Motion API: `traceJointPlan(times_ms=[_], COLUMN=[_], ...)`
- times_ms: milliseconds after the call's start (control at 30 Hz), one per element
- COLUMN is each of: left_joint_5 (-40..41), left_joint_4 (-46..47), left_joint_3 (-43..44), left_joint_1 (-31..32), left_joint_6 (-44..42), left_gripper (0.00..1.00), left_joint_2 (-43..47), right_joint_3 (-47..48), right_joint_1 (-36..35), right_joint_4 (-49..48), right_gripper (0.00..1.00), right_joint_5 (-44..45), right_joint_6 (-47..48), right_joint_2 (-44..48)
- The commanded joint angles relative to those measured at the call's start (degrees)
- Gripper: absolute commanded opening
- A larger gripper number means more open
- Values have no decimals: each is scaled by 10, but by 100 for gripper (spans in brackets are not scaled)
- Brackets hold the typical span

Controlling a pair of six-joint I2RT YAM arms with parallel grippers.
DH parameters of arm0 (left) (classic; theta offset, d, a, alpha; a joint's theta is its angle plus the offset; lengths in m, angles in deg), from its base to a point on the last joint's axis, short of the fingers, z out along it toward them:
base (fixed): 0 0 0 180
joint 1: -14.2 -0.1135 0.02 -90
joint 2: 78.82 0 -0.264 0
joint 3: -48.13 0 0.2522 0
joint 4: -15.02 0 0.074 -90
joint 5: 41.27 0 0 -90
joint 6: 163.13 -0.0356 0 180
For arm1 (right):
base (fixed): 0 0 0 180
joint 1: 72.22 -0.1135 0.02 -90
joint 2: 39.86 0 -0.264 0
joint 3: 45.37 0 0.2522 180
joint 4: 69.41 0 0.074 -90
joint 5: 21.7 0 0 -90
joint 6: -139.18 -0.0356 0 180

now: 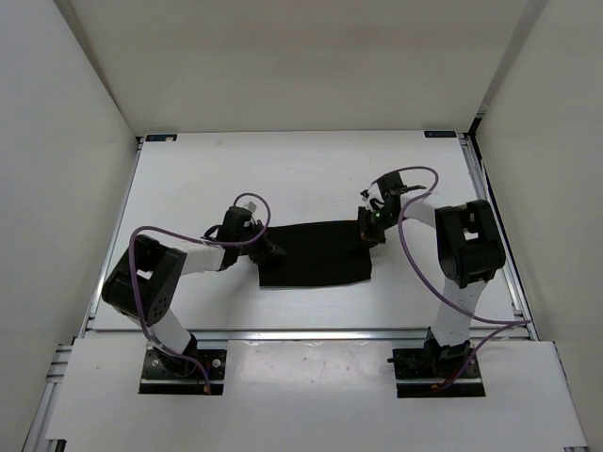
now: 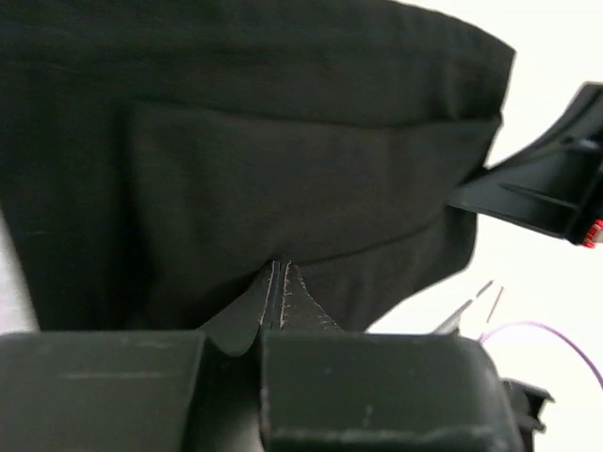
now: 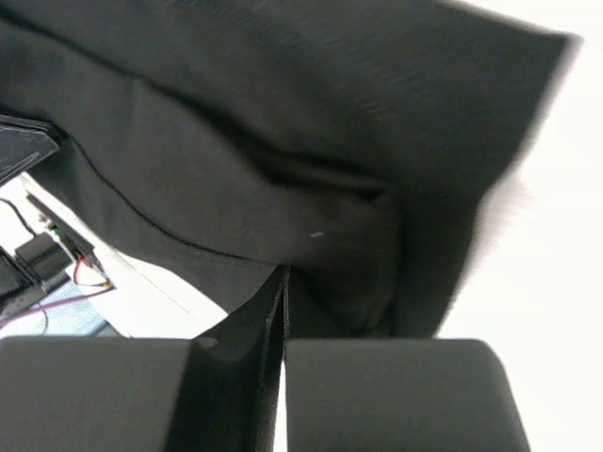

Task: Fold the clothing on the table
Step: Fold the skirt

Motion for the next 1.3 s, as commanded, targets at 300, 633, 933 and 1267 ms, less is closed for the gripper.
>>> traceJointPlan(times_ms=[300, 633, 933, 1267], left_joint_5=[156, 62, 57, 113], left_joint_4=[-105, -90, -148, -192], left_joint_3=[32, 21, 43, 15], left_joint_1=[-32, -60, -98, -142], left_joint_6=[-39, -30, -66, -108], left_gripper=[0, 0, 0, 0], left_joint_2=[-4, 93, 129, 125], right_joint_3=[55, 17, -60, -78], right_joint_1=[36, 69, 79, 44], right_joint_4=[31, 55, 8, -94], right_gripper=[8, 68, 66, 42], right_joint_5=[27, 50, 11, -81], right_joint_6=[2, 59, 62, 31], right_joint_2=[-28, 91, 86, 25])
